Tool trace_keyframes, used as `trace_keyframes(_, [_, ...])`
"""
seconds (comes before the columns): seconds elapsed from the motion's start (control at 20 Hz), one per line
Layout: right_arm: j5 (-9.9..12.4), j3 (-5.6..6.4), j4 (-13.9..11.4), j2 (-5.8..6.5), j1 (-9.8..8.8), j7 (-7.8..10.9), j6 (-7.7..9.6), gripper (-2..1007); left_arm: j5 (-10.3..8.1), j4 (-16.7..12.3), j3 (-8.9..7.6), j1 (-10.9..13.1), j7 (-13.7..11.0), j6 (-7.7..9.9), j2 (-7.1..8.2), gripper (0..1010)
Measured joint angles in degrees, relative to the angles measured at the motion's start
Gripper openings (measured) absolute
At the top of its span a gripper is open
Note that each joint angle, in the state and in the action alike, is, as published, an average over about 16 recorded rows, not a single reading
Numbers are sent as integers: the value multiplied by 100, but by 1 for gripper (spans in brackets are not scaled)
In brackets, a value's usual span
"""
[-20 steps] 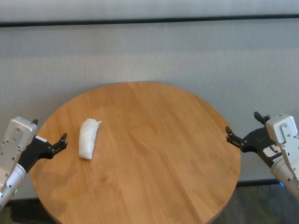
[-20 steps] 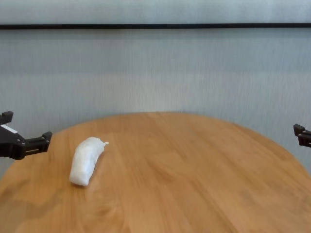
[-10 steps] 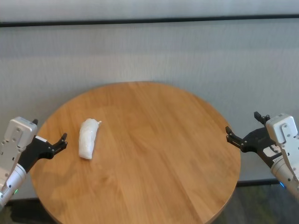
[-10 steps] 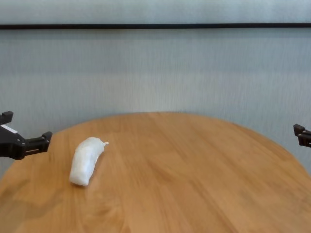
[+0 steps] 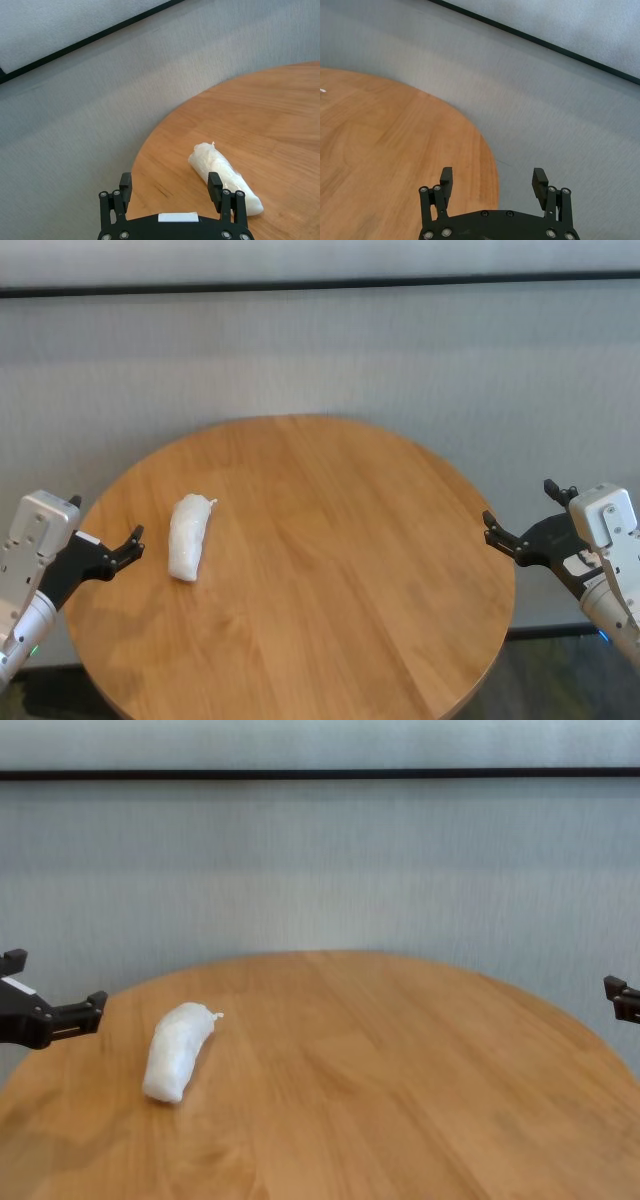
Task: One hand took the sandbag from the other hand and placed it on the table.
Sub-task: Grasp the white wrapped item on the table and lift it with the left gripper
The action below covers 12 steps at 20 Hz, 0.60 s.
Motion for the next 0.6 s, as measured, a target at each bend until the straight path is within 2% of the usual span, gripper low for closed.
trace_keyframes(0.6, [0, 0, 0, 0, 0, 0, 0, 1001, 0, 0, 0, 0, 0, 0, 0, 1000])
